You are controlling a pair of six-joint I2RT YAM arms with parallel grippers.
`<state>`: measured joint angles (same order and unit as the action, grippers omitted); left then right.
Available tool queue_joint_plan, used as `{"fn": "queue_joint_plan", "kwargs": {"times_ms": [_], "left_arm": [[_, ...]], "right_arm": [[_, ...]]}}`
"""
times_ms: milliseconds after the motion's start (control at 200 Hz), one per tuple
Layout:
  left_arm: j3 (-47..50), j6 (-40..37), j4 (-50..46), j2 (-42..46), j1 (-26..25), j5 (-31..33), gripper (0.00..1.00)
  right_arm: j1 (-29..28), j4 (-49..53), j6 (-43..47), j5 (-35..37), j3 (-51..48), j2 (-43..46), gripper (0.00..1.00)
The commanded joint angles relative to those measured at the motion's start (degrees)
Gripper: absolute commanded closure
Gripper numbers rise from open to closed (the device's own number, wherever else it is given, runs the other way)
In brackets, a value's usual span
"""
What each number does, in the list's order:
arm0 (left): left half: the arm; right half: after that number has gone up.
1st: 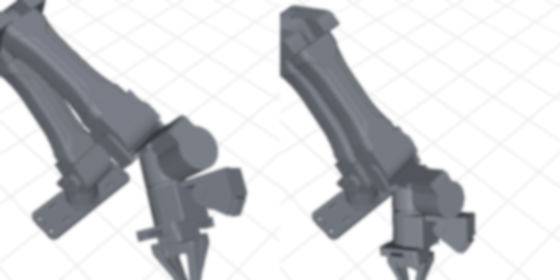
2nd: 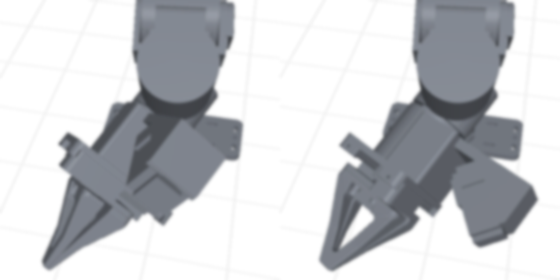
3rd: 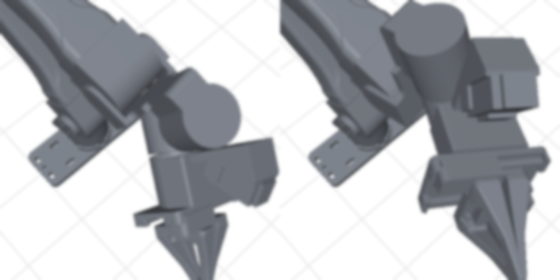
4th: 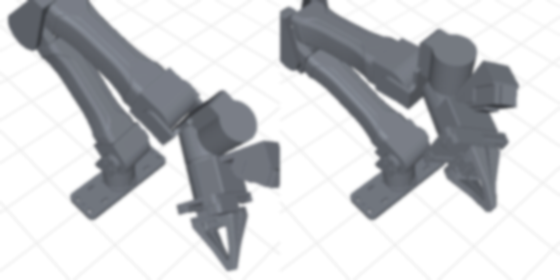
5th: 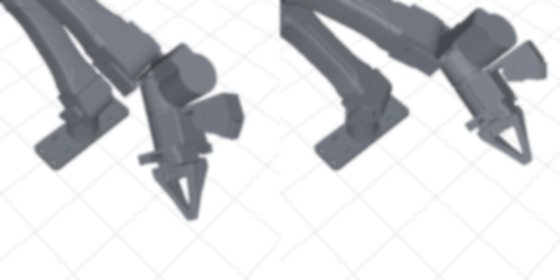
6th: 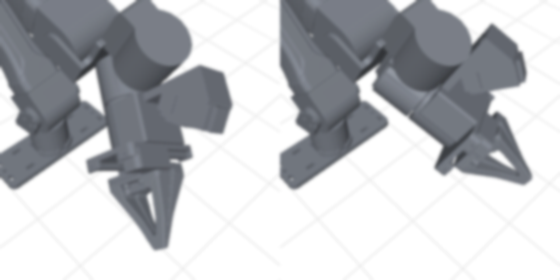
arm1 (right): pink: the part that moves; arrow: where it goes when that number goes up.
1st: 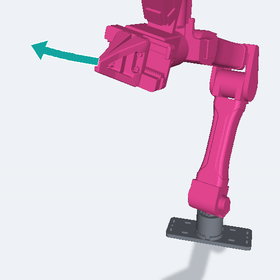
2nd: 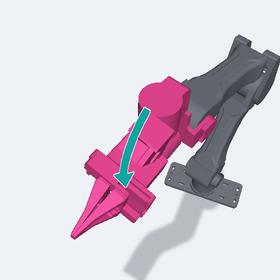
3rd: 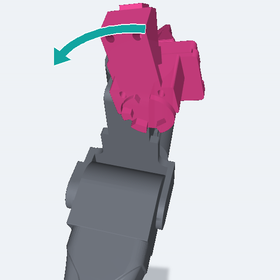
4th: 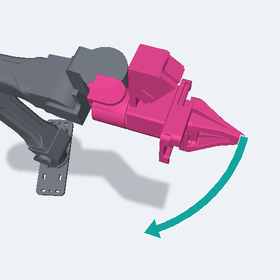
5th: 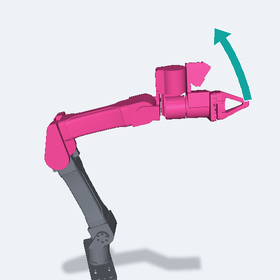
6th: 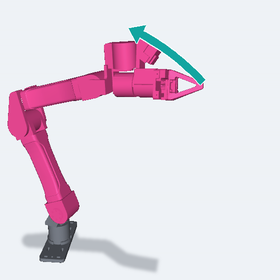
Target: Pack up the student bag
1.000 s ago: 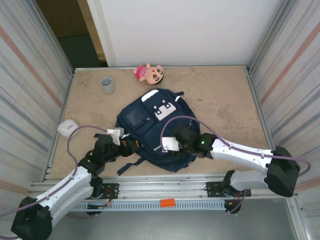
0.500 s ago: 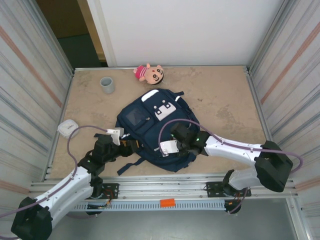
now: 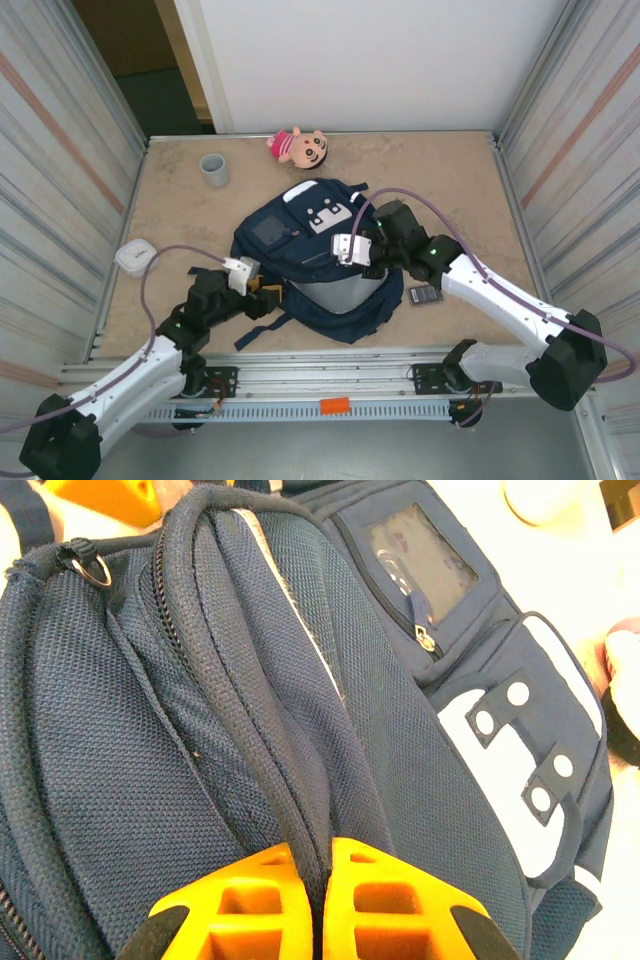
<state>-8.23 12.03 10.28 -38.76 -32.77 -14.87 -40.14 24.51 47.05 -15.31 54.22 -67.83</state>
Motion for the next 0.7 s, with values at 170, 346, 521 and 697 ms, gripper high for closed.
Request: {"fn": "queue_joint_plan", "kwargs": {"times_ms": [170, 346, 521, 697], "left_arm": [[-2.8, -14.9, 5.0, -11.4, -9.9, 9.1, 0.34], [-2.8, -12.6, 15.6, -19.6, -9.9, 9.0, 0.4], [-3.4, -13.1, 21.0, -21.8, -10.0, 7.5, 0.46], [-3.1, -13.2, 21.9, -20.5, -9.9, 6.5, 0.56]], "right_arm": [[2.7, -1.3, -2.0, -5.1, 4.0, 0.4, 1.0], [2.9, -1.3, -2.0, -5.4, 3.7, 0.7, 1.0], [3.0, -1.5, -2.0, -5.3, 3.3, 1.0, 1.0], [3.3, -1.8, -1.9, -5.6, 3.0, 0.9, 1.0]]}}
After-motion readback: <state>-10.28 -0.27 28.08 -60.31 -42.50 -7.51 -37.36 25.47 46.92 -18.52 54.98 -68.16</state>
